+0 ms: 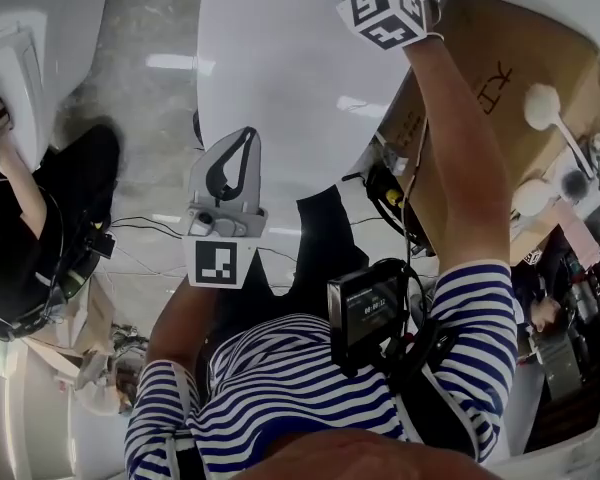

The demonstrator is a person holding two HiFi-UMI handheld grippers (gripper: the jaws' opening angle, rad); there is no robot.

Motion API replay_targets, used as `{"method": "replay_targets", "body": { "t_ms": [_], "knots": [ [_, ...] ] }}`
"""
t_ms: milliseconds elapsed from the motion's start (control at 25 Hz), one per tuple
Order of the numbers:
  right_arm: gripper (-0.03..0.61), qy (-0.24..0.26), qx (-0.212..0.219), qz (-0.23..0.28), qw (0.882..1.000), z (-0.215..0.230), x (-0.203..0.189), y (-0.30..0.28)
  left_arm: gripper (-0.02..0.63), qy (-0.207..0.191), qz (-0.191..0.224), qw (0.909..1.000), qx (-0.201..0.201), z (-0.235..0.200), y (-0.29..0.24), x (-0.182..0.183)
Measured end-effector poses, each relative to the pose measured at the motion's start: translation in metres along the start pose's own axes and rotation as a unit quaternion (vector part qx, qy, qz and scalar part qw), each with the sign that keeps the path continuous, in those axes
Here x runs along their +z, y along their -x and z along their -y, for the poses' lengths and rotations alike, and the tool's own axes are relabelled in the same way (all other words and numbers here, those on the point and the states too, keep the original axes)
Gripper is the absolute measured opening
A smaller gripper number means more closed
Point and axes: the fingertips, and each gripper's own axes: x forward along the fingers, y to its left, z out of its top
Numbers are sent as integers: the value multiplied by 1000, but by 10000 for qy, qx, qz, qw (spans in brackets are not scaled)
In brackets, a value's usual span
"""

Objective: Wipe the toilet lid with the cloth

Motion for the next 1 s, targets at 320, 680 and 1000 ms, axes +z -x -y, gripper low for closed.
{"method": "replay_targets", "body": {
  "t_ms": [320, 680, 1000],
  "knots": [
    [118, 33, 232, 19, 9997, -46, -4, 18, 3, -36, 23, 9999, -165, 13, 4, -1],
    [118, 196, 753, 216, 9967, -162, -12, 66, 3, -91, 37, 9998, -184, 13, 17, -1],
    [120, 572, 1611, 255, 9849, -308, -23, 123, 3, -107, 122, 9996, -230, 13, 21, 0]
  ]
}}
